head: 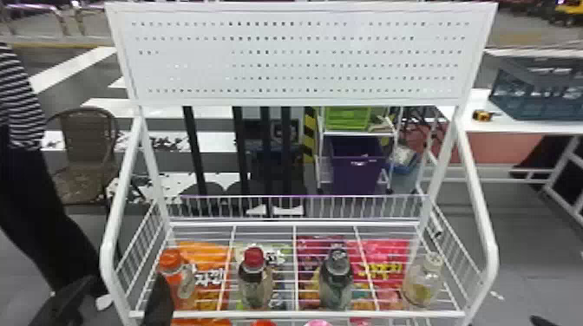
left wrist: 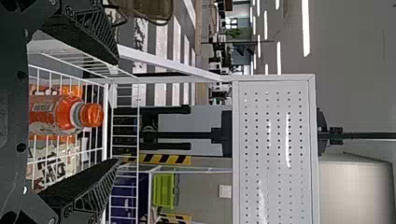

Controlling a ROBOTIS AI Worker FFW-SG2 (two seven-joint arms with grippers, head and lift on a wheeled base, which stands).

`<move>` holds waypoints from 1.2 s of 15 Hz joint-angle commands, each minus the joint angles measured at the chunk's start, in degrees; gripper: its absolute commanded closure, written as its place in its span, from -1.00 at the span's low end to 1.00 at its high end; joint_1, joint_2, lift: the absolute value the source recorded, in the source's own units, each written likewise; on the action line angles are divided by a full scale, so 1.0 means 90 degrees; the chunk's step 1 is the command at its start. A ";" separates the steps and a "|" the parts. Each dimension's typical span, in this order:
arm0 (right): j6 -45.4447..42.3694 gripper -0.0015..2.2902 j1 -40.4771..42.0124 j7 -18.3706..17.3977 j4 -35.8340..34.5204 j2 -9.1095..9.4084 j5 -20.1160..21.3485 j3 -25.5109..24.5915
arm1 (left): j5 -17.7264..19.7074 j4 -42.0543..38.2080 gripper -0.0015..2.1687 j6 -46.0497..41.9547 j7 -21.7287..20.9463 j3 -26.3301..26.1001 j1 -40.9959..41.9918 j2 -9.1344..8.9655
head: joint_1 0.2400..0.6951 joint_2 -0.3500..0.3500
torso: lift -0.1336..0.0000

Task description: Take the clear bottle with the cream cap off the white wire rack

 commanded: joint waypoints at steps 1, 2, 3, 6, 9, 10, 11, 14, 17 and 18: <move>-0.0313 -0.91 -0.0682 -0.0030 0.1127 0.0006 0.0222 0.0089 | -0.0109 0.0000 -0.87 0.0106 0.0000 -0.0114 -0.0001 0.0005 | 0.14 0.00 | 1.00; -0.0508 -0.91 -0.1024 -0.0137 0.1664 0.0006 0.0330 0.0147 | -0.0119 0.0000 -0.87 0.0126 0.0010 -0.0182 -0.0001 0.0005 | 0.14 0.00 | 1.00; -0.0508 -0.91 -0.1386 -0.0147 0.2152 0.0006 0.0369 0.0206 | -0.0138 0.0000 -0.87 0.0204 0.0029 -0.0240 -0.0031 0.0005 | 0.14 0.00 | 1.00; -0.0567 -0.91 -0.2245 -0.0157 0.3236 0.0006 0.0505 0.0323 | -0.0334 -0.0049 -0.87 0.0712 0.0068 -0.0465 -0.0099 0.0014 | 0.14 0.00 | 1.00; -0.0840 -0.91 -0.2987 -0.0440 0.4193 0.0006 0.0701 0.0557 | -0.0431 -0.0029 -0.87 0.0907 0.0098 -0.0631 -0.0148 0.0034 | 0.14 0.00 | 1.00; -0.0957 -0.91 -0.3192 -0.0508 0.4437 0.0006 0.0749 0.0626 | -0.0470 -0.0019 -0.87 0.1005 0.0108 -0.0680 -0.0167 0.0034 | 0.14 0.00 | 1.00; -0.0977 -0.91 -0.3358 -0.0508 0.4593 0.0006 0.0769 0.0655 | -0.0470 -0.0009 -0.87 0.1024 0.0108 -0.0690 -0.0167 0.0034 | 0.14 0.00 | 1.00; -0.0957 -0.91 -0.3641 -0.0792 0.4750 0.0006 0.0886 0.0762 | -0.0470 0.0000 -0.87 0.1103 0.0117 -0.0699 -0.0226 0.0044 | 0.14 0.00 | 1.00; -0.0899 -0.91 -0.3866 -0.0840 0.4886 0.0006 0.0906 0.0762 | -0.0461 0.0030 -0.87 0.1103 0.0108 -0.0699 -0.0275 0.0044 | 0.14 0.00 | 1.00; -0.0840 -0.91 -0.3993 -0.0840 0.4994 0.0006 0.0945 0.0762 | -0.0461 0.0039 -0.87 0.1103 0.0117 -0.0699 -0.0294 0.0053 | 0.14 0.00 | 1.00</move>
